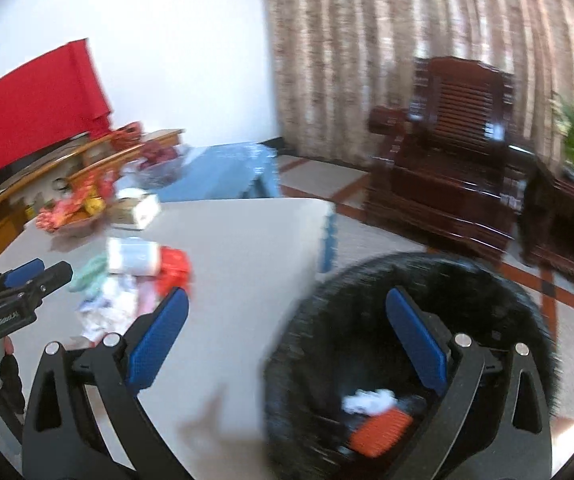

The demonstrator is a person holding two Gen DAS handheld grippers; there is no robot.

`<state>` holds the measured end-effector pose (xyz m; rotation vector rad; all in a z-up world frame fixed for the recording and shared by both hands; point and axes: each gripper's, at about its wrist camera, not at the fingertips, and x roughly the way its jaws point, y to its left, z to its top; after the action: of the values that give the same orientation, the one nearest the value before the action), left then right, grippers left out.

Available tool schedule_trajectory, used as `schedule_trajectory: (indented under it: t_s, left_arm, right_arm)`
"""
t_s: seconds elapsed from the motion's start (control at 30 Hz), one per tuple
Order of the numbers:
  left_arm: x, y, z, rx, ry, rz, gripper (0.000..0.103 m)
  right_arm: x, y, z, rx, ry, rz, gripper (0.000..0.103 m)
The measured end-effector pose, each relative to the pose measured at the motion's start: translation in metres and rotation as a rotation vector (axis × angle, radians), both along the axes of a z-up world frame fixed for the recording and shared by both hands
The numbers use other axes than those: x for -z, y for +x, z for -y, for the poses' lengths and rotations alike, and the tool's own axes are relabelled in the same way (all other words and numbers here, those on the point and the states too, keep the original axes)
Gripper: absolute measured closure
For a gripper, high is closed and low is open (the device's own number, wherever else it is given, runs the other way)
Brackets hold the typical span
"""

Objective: Collect trash
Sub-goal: 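Grasp the blue-white paper cup with the right tool while the left tool grasps the green gloves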

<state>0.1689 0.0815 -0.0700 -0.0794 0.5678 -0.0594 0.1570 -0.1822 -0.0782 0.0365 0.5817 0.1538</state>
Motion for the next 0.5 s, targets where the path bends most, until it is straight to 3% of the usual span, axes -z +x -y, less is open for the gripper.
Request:
schedule_trajectory:
  t_s: [0.23,0.5]
  left_arm:
    - [0.009,0.012,-0.051,-0.117,0.034,0.002,0.017]
    - [0.027,0.029,-0.078,-0.163,0.043,-0.023,0.017]
  right_arm:
    - [0.005,0.051,-0.07,-0.155,0.047,-0.022,0.006]
    - [0.026,0.107,-0.138,-0.27,0.018,-0.074,0.006]
